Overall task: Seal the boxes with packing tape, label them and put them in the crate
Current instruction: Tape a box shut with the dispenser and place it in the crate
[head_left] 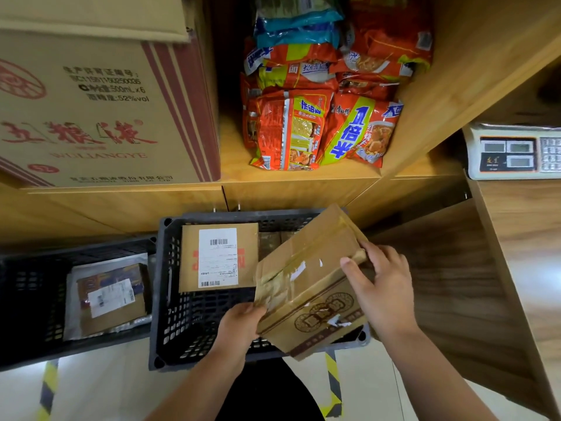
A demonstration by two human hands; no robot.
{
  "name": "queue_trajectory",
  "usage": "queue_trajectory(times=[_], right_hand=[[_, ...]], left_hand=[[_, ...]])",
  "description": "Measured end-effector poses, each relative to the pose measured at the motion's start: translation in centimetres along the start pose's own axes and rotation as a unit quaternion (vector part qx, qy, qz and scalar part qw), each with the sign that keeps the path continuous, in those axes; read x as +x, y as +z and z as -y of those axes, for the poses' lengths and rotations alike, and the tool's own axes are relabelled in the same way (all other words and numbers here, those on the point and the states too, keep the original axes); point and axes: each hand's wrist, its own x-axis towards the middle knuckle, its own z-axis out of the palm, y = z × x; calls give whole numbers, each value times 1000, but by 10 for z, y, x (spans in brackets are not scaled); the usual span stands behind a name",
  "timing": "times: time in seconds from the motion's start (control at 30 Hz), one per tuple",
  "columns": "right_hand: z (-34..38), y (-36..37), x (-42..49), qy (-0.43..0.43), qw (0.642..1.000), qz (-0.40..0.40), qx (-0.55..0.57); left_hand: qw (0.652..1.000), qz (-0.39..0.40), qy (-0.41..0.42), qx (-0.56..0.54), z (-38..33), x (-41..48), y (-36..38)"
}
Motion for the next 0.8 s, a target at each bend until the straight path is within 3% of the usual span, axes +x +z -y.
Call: queue_trajectory(times=[0.13, 0.23, 0.53, 0.8], right_hand=[[0, 6, 5, -4, 998, 18, -64], [-1, 6, 9, 17, 998, 24, -55], [-1, -7, -3, 80, 981, -68, 163], [27, 48, -25, 135, 952, 73, 264]], left_hand=[[997, 23, -65, -40, 3, -4, 10], [998, 16, -64, -24, 5, -5, 12], [984, -95, 138, 63, -22, -27, -19], [943, -243, 206, 93, -31, -32, -83]])
